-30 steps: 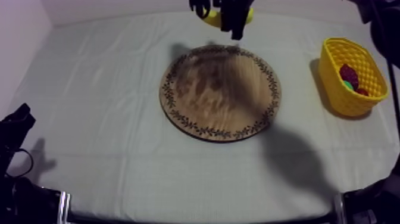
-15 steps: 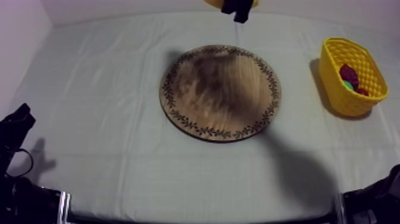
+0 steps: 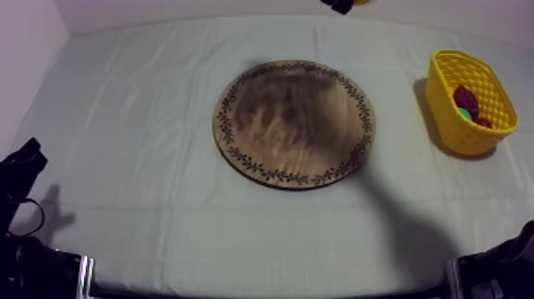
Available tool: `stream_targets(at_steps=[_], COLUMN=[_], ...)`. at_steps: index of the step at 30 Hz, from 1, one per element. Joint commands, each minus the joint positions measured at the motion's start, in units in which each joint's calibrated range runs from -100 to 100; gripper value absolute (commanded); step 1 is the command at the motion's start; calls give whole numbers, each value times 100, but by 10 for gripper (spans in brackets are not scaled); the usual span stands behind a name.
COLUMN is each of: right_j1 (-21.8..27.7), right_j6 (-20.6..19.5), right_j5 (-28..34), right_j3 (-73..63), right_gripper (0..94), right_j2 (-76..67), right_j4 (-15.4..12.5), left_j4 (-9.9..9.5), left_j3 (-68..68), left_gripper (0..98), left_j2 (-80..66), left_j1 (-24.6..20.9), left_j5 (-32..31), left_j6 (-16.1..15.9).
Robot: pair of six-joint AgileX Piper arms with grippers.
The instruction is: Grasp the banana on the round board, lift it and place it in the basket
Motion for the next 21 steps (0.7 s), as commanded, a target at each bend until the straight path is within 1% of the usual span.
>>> stream_targets(at_steps=[1,6,9,15,21], right_j1=[175,607,918,1592,2170], right_j6=[-174,-452,-548,-614,-580], right_j5=[17,194,285,298,286], right_j3=[228,766,1093,1835,2572], right_gripper=[246,244,243,242,242], right_j2=[-170,-629,-899,-1401,-1825], right_j4=[29,61,61,127,185], left_j4=[-1,-1,-1,-1,-1], left_j3=[-2,-2,-2,-2,-2], left_gripper=[1,1,1,1,1], left_j2=[2,2,2,2,2], left_j1=[-2,-2,-2,-2,-2], left_j5=[-1,-1,-1,-1,-1], left_j6=[1,1,1,1,1])
